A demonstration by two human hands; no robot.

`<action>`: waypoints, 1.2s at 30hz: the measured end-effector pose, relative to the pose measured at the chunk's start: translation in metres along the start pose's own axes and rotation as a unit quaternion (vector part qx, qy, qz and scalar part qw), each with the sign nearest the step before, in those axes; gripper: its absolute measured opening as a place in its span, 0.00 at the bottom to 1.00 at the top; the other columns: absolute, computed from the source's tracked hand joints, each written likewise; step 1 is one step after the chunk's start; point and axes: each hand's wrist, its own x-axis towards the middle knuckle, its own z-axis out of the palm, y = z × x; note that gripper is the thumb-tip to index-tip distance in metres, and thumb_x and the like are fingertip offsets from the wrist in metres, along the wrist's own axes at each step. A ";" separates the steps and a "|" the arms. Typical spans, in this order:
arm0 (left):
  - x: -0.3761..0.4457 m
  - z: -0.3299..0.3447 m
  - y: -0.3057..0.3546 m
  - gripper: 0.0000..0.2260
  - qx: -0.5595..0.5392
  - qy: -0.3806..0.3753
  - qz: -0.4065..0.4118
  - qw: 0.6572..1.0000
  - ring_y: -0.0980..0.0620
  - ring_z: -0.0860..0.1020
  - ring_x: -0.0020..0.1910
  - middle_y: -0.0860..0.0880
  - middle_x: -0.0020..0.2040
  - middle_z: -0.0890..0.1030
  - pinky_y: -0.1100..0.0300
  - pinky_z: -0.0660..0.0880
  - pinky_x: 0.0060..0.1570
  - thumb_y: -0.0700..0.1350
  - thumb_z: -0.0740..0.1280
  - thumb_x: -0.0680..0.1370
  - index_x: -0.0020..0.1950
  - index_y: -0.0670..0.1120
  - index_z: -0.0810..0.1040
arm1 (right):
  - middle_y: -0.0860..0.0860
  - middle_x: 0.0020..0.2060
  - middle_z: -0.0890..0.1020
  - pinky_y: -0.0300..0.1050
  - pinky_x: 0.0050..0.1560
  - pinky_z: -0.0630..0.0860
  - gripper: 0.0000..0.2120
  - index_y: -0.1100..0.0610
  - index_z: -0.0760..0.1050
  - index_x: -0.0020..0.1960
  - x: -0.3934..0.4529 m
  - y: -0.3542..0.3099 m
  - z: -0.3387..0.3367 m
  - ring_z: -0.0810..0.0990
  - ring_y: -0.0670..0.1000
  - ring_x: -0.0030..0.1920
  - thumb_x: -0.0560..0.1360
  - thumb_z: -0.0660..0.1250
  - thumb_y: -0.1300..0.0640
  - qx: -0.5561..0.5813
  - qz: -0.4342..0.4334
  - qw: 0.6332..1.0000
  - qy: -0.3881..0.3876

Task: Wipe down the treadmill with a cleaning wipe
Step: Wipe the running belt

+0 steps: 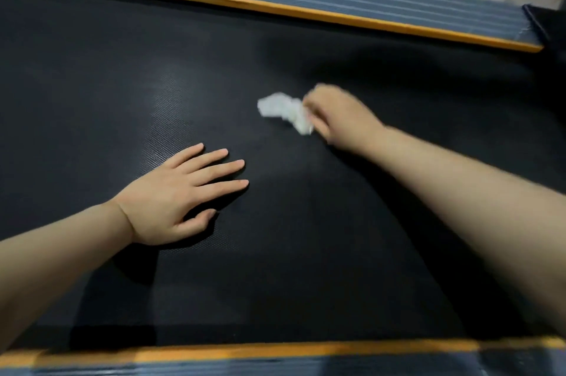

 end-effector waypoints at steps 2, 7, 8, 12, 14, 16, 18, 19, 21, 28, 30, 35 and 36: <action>0.000 0.001 0.001 0.29 0.000 0.016 -0.029 0.999 0.47 0.56 0.79 0.51 0.80 0.61 0.42 0.54 0.76 0.53 0.58 0.77 0.79 0.51 0.63 | 0.61 0.48 0.78 0.54 0.49 0.74 0.16 0.59 0.76 0.50 0.051 0.035 -0.008 0.77 0.63 0.50 0.74 0.56 0.49 -0.014 0.120 0.990 0.070; 0.003 -0.002 0.004 0.30 0.009 0.057 -0.231 0.971 0.40 0.59 0.78 0.47 0.79 0.62 0.39 0.52 0.76 0.56 0.56 0.77 0.79 0.50 0.63 | 0.58 0.56 0.79 0.47 0.49 0.71 0.11 0.58 0.75 0.58 0.125 0.069 -0.002 0.78 0.60 0.56 0.81 0.57 0.56 -0.053 0.360 0.925 0.109; 0.003 -0.001 0.006 0.30 0.014 0.047 -0.233 0.971 0.39 0.59 0.78 0.47 0.79 0.62 0.37 0.53 0.75 0.56 0.55 0.77 0.79 0.50 0.64 | 0.57 0.54 0.79 0.46 0.48 0.69 0.11 0.58 0.75 0.57 0.130 0.070 -0.001 0.78 0.60 0.56 0.81 0.56 0.56 -0.048 0.363 0.924 0.114; 0.005 -0.002 0.001 0.29 0.019 0.016 -0.215 0.976 0.37 0.60 0.77 0.45 0.79 0.62 0.34 0.55 0.73 0.55 0.56 0.76 0.78 0.50 0.65 | 0.57 0.59 0.76 0.47 0.51 0.69 0.12 0.57 0.75 0.59 0.137 0.080 -0.015 0.76 0.59 0.58 0.81 0.55 0.58 -0.053 0.321 0.940 0.101; 0.006 -0.002 0.000 0.30 0.021 0.009 -0.218 0.976 0.37 0.60 0.77 0.45 0.79 0.62 0.34 0.54 0.73 0.55 0.56 0.76 0.78 0.50 0.65 | 0.57 0.59 0.76 0.46 0.50 0.67 0.12 0.58 0.75 0.59 0.138 0.084 -0.020 0.75 0.59 0.57 0.81 0.55 0.59 -0.060 0.293 0.950 0.095; 0.006 -0.004 0.001 0.30 0.022 0.005 -0.220 0.975 0.37 0.60 0.77 0.45 0.79 0.62 0.34 0.54 0.74 0.55 0.57 0.76 0.78 0.50 0.64 | 0.58 0.59 0.75 0.47 0.51 0.68 0.12 0.59 0.75 0.59 0.138 0.084 -0.021 0.75 0.59 0.57 0.81 0.56 0.59 -0.061 0.272 0.956 0.090; 0.007 -0.007 0.000 0.30 0.015 -0.001 -0.221 0.975 0.37 0.60 0.77 0.44 0.79 0.62 0.34 0.54 0.73 0.55 0.57 0.76 0.78 0.50 0.64 | 0.58 0.59 0.76 0.46 0.48 0.68 0.12 0.59 0.77 0.58 0.140 0.079 -0.023 0.76 0.59 0.57 0.81 0.57 0.59 -0.054 0.288 0.953 0.079; 0.008 -0.008 -0.002 0.30 0.014 -0.005 -0.221 0.975 0.37 0.60 0.77 0.44 0.79 0.62 0.34 0.54 0.73 0.55 0.56 0.76 0.78 0.50 0.64 | 0.58 0.57 0.78 0.44 0.46 0.67 0.12 0.59 0.78 0.56 0.138 0.073 -0.024 0.77 0.58 0.56 0.80 0.58 0.59 -0.046 0.301 0.951 0.060; 0.007 -0.008 -0.001 0.30 0.012 -0.016 -0.223 0.975 0.37 0.60 0.77 0.44 0.79 0.62 0.34 0.54 0.73 0.55 0.56 0.75 0.78 0.50 0.65 | 0.57 0.53 0.81 0.42 0.45 0.67 0.12 0.58 0.81 0.53 0.125 0.055 -0.026 0.79 0.58 0.53 0.77 0.60 0.60 -0.008 0.299 0.954 0.024; 0.007 -0.010 -0.001 0.29 0.004 -0.016 -0.228 0.974 0.38 0.59 0.77 0.44 0.78 0.63 0.35 0.52 0.74 0.54 0.55 0.77 0.78 0.50 0.64 | 0.52 0.46 0.79 0.45 0.48 0.77 0.07 0.55 0.78 0.49 -0.089 -0.091 -0.003 0.79 0.55 0.45 0.75 0.62 0.61 0.197 0.008 0.974 -0.112; 0.007 -0.010 0.000 0.28 0.004 -0.015 -0.225 0.974 0.37 0.59 0.77 0.43 0.78 0.63 0.35 0.51 0.74 0.53 0.54 0.77 0.78 0.49 0.65 | 0.47 0.47 0.78 0.52 0.48 0.79 0.07 0.49 0.75 0.47 -0.144 -0.123 -0.005 0.79 0.51 0.47 0.76 0.60 0.59 0.179 -0.100 0.947 -0.247; 0.007 -0.007 0.000 0.28 0.007 -0.010 -0.223 0.975 0.37 0.59 0.77 0.43 0.78 0.63 0.34 0.50 0.74 0.53 0.54 0.77 0.78 0.49 0.65 | 0.49 0.44 0.80 0.48 0.42 0.75 0.04 0.52 0.77 0.47 -0.128 -0.103 0.005 0.78 0.53 0.41 0.77 0.64 0.58 0.161 -0.302 0.904 -0.258; 0.007 -0.007 0.000 0.28 0.007 -0.008 -0.224 0.975 0.36 0.59 0.77 0.43 0.78 0.63 0.34 0.50 0.74 0.53 0.54 0.77 0.78 0.49 0.65 | 0.52 0.41 0.81 0.50 0.41 0.76 0.05 0.55 0.78 0.45 -0.096 -0.086 0.008 0.79 0.56 0.40 0.76 0.64 0.59 0.154 -0.296 0.919 -0.211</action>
